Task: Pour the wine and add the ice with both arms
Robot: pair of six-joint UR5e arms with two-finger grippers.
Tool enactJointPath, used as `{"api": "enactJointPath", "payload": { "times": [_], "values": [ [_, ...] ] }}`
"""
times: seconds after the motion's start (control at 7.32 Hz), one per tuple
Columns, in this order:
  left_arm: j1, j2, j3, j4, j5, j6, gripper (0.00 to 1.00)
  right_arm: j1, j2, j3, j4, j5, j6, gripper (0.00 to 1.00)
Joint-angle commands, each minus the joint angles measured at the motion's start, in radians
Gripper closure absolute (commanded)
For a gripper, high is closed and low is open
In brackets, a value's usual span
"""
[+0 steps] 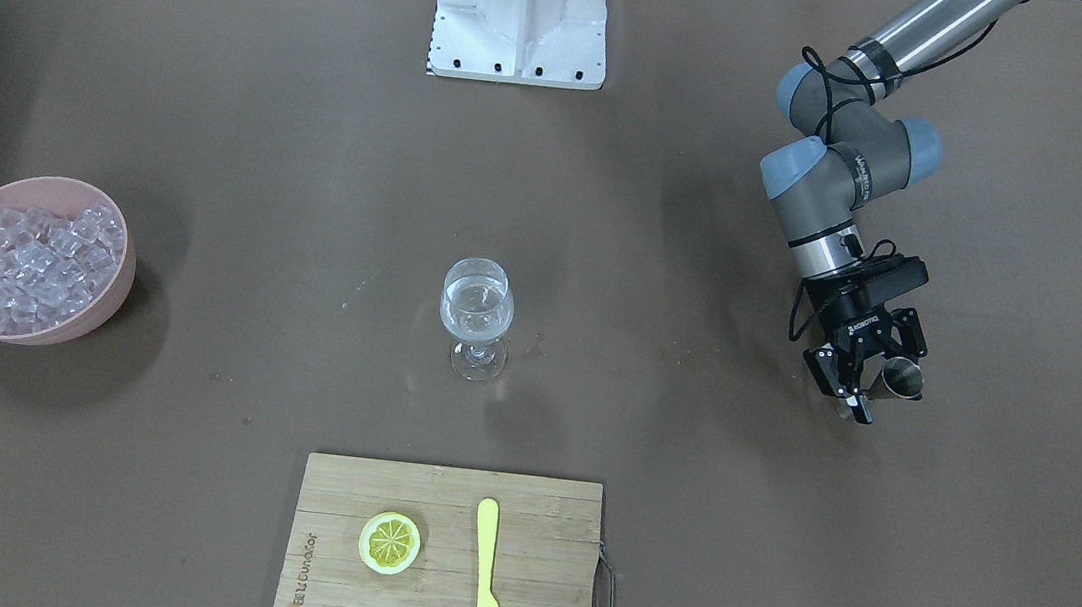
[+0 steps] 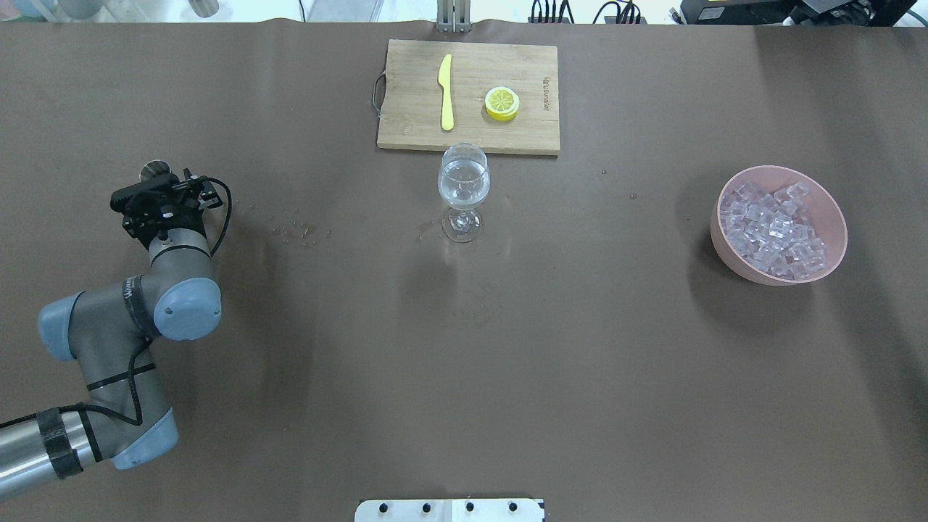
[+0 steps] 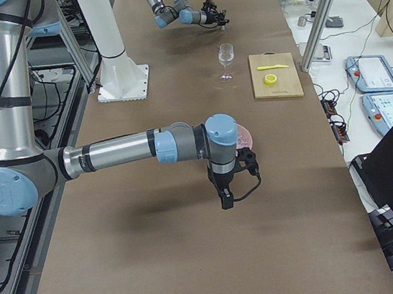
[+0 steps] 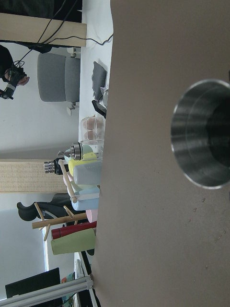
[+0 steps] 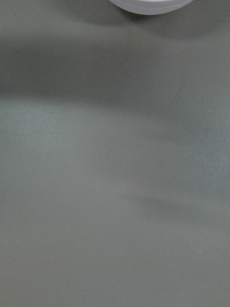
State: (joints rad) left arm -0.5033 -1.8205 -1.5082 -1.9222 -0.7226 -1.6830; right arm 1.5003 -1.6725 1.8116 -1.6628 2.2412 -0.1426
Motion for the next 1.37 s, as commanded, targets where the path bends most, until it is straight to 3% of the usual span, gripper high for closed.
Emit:
{"api": "enactJointPath", "payload": {
  "times": [0.0,0.41,0.55,0.96,1.23],
  "values": [
    [0.002,0.009,0.000,-0.038,0.000,0.003,0.70,0.000,-0.001,0.002,0.000,0.000,0.000,0.00],
    [0.000,0.009,-0.006,-0.044,0.000,0.003,1.00,0.000,-0.001,0.005,0.000,0.002,0.000,0.00],
    [0.000,0.009,-0.026,-0.052,-0.001,0.028,1.00,0.000,-0.001,0.005,0.000,0.002,0.000,0.00],
    [0.002,0.004,-0.058,-0.329,-0.012,0.303,1.00,0.000,-0.001,0.002,0.000,0.002,0.002,0.00],
    [0.000,-0.002,-0.058,-0.514,-0.128,0.538,1.00,0.000,0.000,-0.002,0.000,0.000,0.003,0.00]
  ]
}}
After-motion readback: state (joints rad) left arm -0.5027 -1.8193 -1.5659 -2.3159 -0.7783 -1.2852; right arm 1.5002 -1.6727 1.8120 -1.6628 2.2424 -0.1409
